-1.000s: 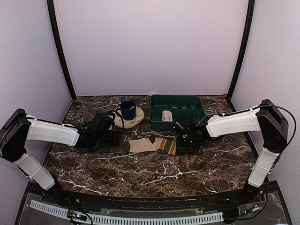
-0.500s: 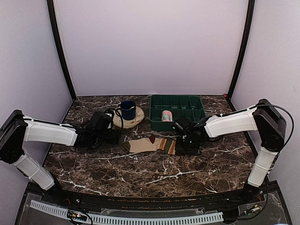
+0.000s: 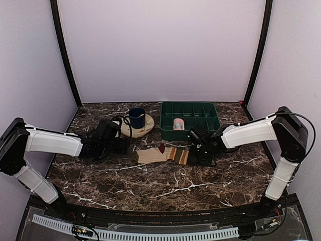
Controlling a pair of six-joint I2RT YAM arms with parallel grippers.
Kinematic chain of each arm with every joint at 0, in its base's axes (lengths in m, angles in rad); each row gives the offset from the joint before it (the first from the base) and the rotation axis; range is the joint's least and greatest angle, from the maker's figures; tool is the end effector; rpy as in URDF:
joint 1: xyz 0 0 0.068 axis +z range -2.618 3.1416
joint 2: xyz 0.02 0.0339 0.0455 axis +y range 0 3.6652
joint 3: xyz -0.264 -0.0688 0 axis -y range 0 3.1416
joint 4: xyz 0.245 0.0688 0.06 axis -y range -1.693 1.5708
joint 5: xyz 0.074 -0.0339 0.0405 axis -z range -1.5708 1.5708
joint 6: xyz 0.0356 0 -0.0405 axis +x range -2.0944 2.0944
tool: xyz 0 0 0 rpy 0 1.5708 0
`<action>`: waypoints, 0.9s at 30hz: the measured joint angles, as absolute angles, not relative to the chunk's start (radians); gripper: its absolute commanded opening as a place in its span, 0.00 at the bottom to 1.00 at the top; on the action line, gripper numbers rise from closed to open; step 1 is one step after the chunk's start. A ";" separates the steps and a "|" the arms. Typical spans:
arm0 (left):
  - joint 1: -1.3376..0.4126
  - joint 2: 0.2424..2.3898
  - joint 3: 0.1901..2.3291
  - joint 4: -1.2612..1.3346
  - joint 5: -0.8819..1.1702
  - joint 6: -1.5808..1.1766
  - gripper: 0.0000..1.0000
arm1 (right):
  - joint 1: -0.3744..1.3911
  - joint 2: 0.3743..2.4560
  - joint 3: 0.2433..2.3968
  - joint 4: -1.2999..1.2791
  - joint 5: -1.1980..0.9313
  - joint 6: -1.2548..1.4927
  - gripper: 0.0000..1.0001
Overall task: Roll the socks
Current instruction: Fold the sock at the center of the board.
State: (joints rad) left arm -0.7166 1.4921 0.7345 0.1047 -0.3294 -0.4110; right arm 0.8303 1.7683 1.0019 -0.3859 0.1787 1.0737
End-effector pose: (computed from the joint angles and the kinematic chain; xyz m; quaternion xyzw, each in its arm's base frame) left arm 0.2368 -0.1910 0.1865 0.0628 0.8851 -0.1093 0.4479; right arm 0.2302 0.2424 0.1460 0.1367 0.9648 0.1179 0.1911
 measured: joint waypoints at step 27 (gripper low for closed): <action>-0.740 1.462 0.679 0.123 -0.295 -0.430 0.66 | 0.911 1.821 1.398 -0.664 0.323 0.897 0.00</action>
